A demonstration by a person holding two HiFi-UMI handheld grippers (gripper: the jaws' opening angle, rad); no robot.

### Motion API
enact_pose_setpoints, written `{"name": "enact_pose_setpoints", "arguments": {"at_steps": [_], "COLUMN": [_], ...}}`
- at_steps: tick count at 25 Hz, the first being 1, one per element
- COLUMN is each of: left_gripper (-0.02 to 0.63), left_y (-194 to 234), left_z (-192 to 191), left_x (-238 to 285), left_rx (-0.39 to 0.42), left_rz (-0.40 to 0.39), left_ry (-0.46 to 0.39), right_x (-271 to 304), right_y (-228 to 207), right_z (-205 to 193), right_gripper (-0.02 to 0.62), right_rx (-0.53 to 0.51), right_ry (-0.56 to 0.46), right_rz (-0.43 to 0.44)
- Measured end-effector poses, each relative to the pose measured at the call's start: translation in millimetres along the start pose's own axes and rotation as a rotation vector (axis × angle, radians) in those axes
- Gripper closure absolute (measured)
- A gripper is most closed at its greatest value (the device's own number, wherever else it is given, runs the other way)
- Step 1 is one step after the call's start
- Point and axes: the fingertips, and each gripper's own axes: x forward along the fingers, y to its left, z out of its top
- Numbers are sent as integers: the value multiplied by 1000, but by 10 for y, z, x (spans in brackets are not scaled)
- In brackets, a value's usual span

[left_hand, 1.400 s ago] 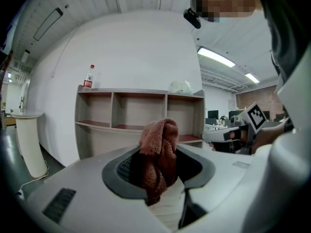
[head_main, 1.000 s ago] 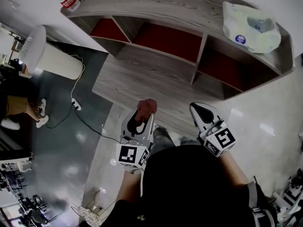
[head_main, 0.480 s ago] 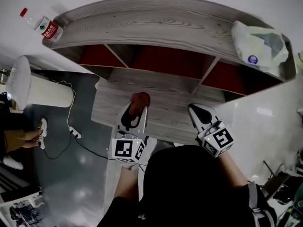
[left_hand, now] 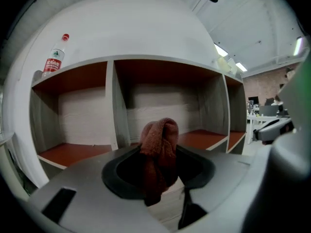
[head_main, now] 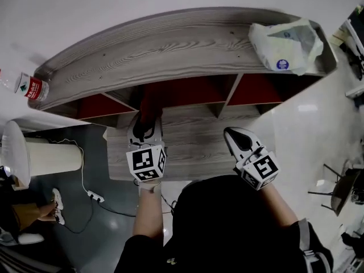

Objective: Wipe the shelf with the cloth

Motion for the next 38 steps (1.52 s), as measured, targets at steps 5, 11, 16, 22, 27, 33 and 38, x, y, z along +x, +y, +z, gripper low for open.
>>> {"name": "enact_pose_setpoints", "arguments": {"at_steps": [5,11,16,22,27,33,38], "left_gripper": [435,435,434,435,434,435,436], "left_y": [41,-24,-91,-174,-330,-705,-1040], "left_z": [-6,11,39,69,96,156,203], "left_x": [373,656,839,936,988,1068,1122], "left_rx": [18,48,69,79,65,34,27], "left_rz": [-13,-6,14,66,78,47,19], "left_ry": [40,88,133,162,168,166,160], "right_x": [-77,-190,-261,-352,-441,-601,-733], "right_y": [-90,-245,-413,-557,-678,-901,-1084], "right_z": [1,-27,87,80,77,24,64], "right_gripper": [598,598,598,598,598,598,598], "right_rx": [15,20,34,18,-6,-7,-3], "right_ry": [1,9,-12,-5,13,20,5], "right_rz": [-71,-121,-156,-134,-101,-93,-104]}}
